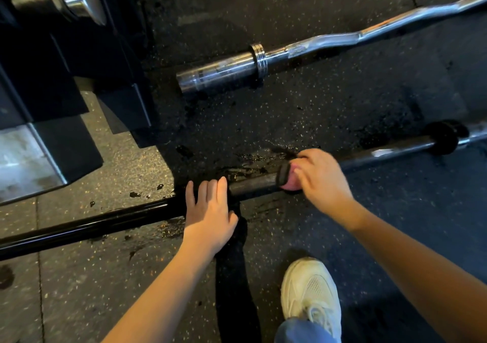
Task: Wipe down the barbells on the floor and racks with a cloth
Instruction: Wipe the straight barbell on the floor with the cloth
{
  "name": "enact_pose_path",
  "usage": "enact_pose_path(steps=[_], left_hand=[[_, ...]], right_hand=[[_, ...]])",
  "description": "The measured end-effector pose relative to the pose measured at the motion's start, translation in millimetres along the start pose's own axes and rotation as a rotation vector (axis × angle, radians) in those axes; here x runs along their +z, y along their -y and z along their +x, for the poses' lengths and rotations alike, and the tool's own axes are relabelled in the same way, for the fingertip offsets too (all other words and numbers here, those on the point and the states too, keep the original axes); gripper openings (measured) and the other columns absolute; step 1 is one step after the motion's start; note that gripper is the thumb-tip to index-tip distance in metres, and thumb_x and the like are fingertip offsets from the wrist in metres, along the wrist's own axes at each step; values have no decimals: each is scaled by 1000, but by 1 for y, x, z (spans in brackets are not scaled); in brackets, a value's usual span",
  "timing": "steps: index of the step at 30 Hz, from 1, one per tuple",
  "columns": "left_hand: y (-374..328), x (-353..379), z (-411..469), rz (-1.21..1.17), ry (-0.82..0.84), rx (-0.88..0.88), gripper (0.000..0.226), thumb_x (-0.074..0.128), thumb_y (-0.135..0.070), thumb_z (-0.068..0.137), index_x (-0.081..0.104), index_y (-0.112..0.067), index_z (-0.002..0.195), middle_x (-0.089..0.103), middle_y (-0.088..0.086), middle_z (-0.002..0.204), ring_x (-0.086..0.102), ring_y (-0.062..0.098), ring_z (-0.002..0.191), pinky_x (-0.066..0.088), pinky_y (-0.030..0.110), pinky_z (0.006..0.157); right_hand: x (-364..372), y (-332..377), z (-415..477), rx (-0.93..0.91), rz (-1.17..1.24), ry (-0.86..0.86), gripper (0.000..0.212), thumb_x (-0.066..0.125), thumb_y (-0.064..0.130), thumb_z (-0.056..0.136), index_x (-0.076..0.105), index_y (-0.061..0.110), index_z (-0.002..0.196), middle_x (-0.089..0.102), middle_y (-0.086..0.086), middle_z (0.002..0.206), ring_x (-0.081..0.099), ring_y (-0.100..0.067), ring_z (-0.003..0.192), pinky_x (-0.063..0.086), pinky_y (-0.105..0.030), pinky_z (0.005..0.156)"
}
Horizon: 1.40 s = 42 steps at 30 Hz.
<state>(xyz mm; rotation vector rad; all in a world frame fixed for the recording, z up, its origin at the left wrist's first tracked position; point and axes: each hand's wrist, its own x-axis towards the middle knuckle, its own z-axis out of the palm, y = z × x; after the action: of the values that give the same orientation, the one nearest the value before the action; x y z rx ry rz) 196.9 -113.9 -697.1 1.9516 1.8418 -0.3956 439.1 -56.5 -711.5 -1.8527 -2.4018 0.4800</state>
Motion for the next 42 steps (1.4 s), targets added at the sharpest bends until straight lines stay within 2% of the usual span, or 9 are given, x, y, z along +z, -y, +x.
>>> enact_pose_path(steps=[5, 9, 13, 19, 25, 32, 35, 38, 42], left_hand=[[-5, 3, 3, -21, -100, -21, 61, 43, -45, 96, 32, -12, 146, 45, 5, 137, 38, 25, 129, 17, 46, 114], [-16, 7, 10, -6, -187, 2, 49, 50, -40, 91, 53, -10, 129, 57, 6, 112, 53, 27, 106, 39, 47, 96], [-17, 0, 12, -14, -126, -14, 45, 46, -41, 95, 49, -15, 132, 52, 3, 118, 48, 24, 112, 34, 44, 100], [-14, 0, 12, -82, -96, -5, 47, 31, -39, 103, 30, -21, 146, 42, -5, 138, 36, 17, 130, 21, 38, 111], [-15, 0, 9, -58, -125, -22, 43, 36, -38, 101, 38, -22, 140, 48, -5, 131, 41, 18, 125, 23, 38, 109], [-10, 3, 5, -73, -149, 22, 48, 42, -43, 99, 39, -23, 142, 50, -5, 128, 43, 17, 122, 27, 35, 106], [-10, 6, 2, -91, -174, 29, 46, 59, -38, 91, 53, -18, 132, 58, 0, 115, 52, 23, 112, 35, 39, 98], [-9, 16, -1, -92, -237, 58, 45, 79, -28, 74, 67, -11, 113, 62, 5, 95, 60, 28, 91, 46, 46, 83], [-8, 20, -6, -78, -309, 99, 46, 81, -23, 71, 66, -8, 112, 61, 6, 91, 60, 29, 86, 49, 47, 81]], right_hand=[[3, 4, -10, 264, 11, -155, 40, 40, 28, 96, 66, 3, 114, 58, -17, 112, 52, -33, 106, 43, -48, 94], [14, 52, -13, 48, 16, -45, 37, 59, 34, 89, 65, 12, 118, 59, -10, 115, 50, -27, 113, 43, -44, 97], [12, 39, 0, -162, 39, 45, 31, 54, 29, 91, 67, 14, 115, 63, -7, 110, 57, -26, 105, 46, -42, 94], [-8, 3, 2, 141, 78, -120, 50, 34, 37, 90, 69, 3, 98, 65, -13, 88, 60, -32, 81, 51, -45, 78], [21, 79, -9, -64, 1, 74, 36, 48, 38, 94, 62, 18, 120, 60, -6, 115, 53, -24, 110, 43, -40, 95], [17, 63, 18, -72, -39, 216, 36, 43, 37, 94, 58, 14, 118, 61, -5, 111, 53, -24, 101, 40, -34, 87], [18, 71, 1, 103, 52, 102, 41, 48, 33, 94, 51, 14, 131, 58, -9, 115, 54, -27, 105, 42, -39, 93], [27, 72, -31, -32, -80, -3, 38, 51, 38, 90, 58, 17, 120, 58, -12, 114, 50, -30, 107, 45, -44, 93], [18, 62, 0, -210, -244, 177, 32, 45, 41, 96, 62, 16, 109, 62, -8, 104, 55, -27, 98, 44, -38, 83]])
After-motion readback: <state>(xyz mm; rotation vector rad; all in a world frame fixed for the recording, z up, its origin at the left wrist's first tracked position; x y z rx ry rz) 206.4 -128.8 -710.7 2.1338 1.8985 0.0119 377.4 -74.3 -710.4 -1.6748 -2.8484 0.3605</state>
